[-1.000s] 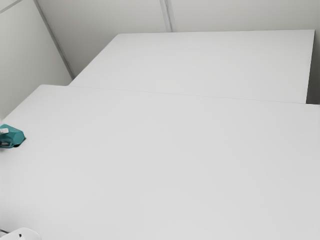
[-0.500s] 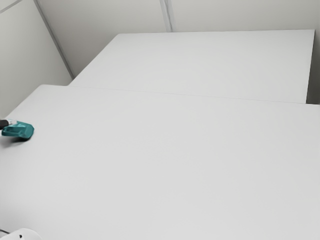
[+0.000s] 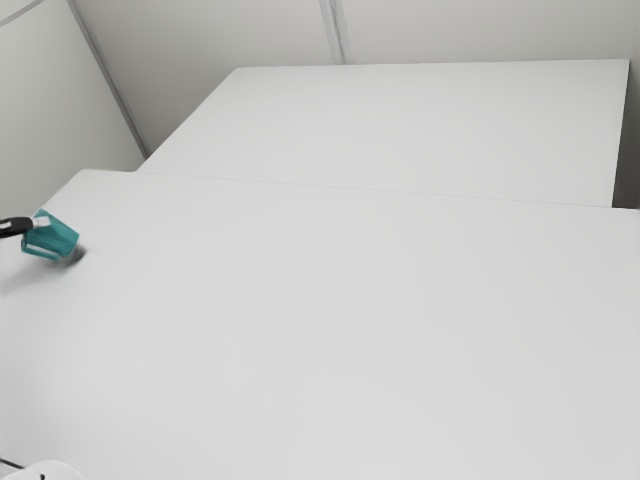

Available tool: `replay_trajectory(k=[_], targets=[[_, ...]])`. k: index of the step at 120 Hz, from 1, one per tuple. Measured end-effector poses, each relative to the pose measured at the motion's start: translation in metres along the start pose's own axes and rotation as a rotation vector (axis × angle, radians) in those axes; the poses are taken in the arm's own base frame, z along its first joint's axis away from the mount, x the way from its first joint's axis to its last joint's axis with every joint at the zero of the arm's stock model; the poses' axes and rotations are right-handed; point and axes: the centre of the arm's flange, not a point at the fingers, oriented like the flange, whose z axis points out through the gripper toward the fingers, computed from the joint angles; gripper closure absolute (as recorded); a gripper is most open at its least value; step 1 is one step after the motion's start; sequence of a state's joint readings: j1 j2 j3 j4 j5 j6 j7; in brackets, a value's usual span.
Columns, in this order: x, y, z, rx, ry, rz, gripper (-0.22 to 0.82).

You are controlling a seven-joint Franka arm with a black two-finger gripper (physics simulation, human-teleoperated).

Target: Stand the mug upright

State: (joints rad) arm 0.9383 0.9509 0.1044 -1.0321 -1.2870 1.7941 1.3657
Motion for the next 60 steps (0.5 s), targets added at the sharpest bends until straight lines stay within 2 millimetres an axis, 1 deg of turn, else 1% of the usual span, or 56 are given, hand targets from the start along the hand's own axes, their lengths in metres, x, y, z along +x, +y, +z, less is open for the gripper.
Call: replay_trajectory(k=[21,25,37,43,56,60], targets=[[0.019,0.027,0.021,-0.015,-0.028,0.019,0.78],[0.026,0.036,0.026,-0.013,-0.045,0.033,0.78],[0.047,0.076,0.051,-0.002,-0.142,0.068,0.79],[0.056,0.097,0.068,0.008,-0.211,0.092,0.79],[0.064,0.133,0.101,0.049,-0.369,0.132,0.79],[0.065,0.148,0.112,0.059,-0.417,0.142,0.79]])
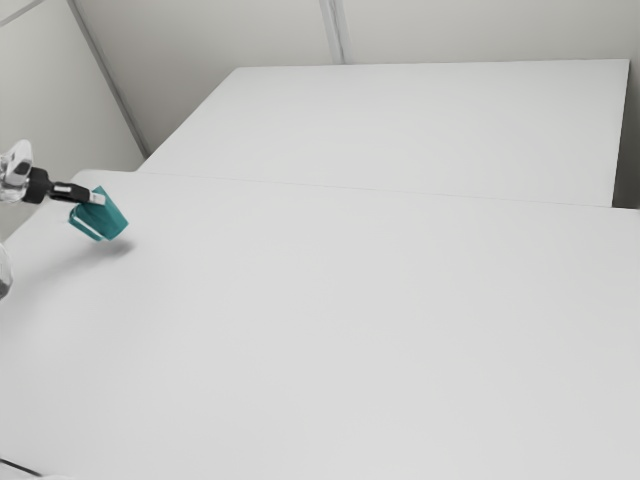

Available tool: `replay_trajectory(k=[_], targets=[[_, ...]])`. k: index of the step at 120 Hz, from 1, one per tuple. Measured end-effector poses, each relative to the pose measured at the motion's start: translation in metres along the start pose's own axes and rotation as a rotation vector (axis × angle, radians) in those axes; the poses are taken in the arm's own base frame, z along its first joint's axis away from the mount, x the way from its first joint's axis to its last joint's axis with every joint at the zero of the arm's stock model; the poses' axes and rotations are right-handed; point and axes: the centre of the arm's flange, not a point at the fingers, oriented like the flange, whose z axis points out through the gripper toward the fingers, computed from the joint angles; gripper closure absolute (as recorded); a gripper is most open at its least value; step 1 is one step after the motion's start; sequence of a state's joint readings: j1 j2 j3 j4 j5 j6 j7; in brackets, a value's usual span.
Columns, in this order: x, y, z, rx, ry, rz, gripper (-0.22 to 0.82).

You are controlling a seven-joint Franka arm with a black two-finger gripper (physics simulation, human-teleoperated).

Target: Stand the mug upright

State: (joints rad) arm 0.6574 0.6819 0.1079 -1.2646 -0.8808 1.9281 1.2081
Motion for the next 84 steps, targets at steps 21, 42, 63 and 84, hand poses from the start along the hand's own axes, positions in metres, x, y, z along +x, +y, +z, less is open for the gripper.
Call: replay_trajectory(k=[21,42,63,84], targets=[[0.034,0.089,0.037,0.07,-0.205,0.039,0.79],[0.054,0.17,0.057,0.191,-0.326,0.077,0.79],[0.065,0.245,0.076,0.321,-0.365,0.121,0.79],[0.059,0.324,0.091,0.44,-0.357,0.182,0.79]])
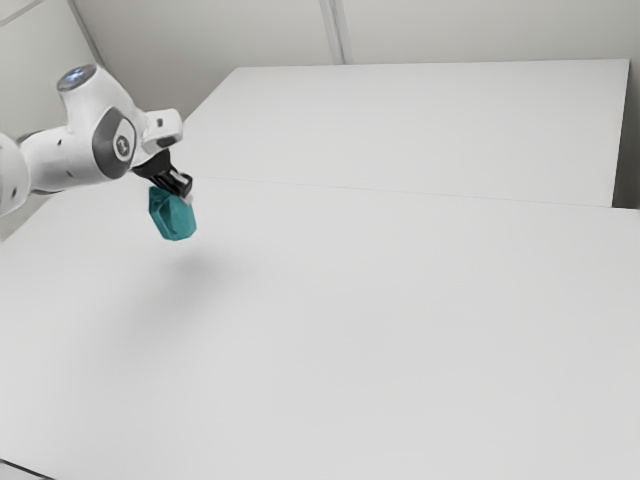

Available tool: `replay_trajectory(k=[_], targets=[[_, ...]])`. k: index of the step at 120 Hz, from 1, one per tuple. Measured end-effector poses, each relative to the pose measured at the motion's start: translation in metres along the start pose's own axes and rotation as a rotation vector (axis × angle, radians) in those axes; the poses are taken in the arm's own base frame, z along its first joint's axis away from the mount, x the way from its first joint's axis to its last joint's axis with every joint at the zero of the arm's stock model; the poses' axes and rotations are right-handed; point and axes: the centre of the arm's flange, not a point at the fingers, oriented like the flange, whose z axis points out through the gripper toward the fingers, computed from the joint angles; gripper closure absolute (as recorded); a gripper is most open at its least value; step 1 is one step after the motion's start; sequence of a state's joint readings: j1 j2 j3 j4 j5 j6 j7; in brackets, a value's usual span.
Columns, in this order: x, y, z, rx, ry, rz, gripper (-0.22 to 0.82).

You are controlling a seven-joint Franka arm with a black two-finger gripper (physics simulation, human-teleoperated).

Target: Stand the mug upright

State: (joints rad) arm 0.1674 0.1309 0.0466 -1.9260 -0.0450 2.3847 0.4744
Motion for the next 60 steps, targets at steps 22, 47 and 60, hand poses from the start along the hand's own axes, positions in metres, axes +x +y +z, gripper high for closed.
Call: replay_trajectory(k=[22,47,60], targets=[[-0.01,0.082,-0.017,0.096,0.007,-0.001,0.79],[-0.03,0.139,-0.018,0.183,0.013,-0.061,0.79],[-0.045,0.138,-0.011,0.211,0.005,-0.166,0.79]])
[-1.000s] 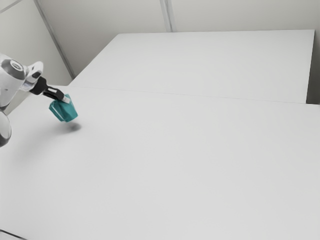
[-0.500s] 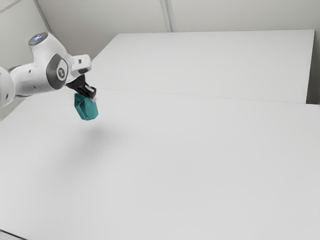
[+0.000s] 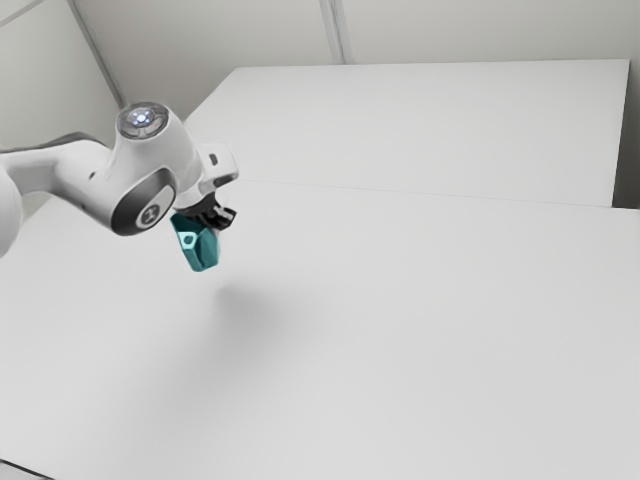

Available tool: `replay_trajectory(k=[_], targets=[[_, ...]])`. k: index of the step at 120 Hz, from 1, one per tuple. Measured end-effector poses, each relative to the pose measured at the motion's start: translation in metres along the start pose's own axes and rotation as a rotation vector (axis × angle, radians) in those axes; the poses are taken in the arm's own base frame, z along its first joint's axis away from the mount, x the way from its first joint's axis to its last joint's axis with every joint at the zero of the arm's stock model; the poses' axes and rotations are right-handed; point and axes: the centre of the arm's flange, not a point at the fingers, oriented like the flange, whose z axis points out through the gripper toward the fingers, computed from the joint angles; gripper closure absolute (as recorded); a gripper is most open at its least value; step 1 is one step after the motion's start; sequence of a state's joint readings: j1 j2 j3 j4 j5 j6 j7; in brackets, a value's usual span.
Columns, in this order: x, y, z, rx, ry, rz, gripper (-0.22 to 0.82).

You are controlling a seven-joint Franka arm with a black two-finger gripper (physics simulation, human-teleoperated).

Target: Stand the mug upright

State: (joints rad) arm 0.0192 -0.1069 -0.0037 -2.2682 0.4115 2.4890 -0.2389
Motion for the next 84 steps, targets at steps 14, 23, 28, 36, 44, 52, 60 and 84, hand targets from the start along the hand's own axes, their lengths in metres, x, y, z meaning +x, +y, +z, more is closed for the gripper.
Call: replay_trajectory(k=[14,23,28,36,44,52,60,84], targets=[[-0.009,0.008,0.007,0.008,-0.015,-0.101,0.79],[-0.013,0.02,0.01,0.005,-0.023,-0.152,0.79],[-0.015,0.026,0.012,0.004,-0.027,-0.18,0.79],[-0.02,0.033,0.02,0.005,-0.046,-0.223,0.79],[-0.025,0.037,0.031,0.007,-0.068,-0.268,0.79],[-0.028,0.041,0.042,0.009,-0.088,-0.311,0.79],[-0.03,0.043,0.05,0.011,-0.1,-0.35,0.79],[-0.032,0.048,0.064,0.009,-0.11,-0.448,0.79]])
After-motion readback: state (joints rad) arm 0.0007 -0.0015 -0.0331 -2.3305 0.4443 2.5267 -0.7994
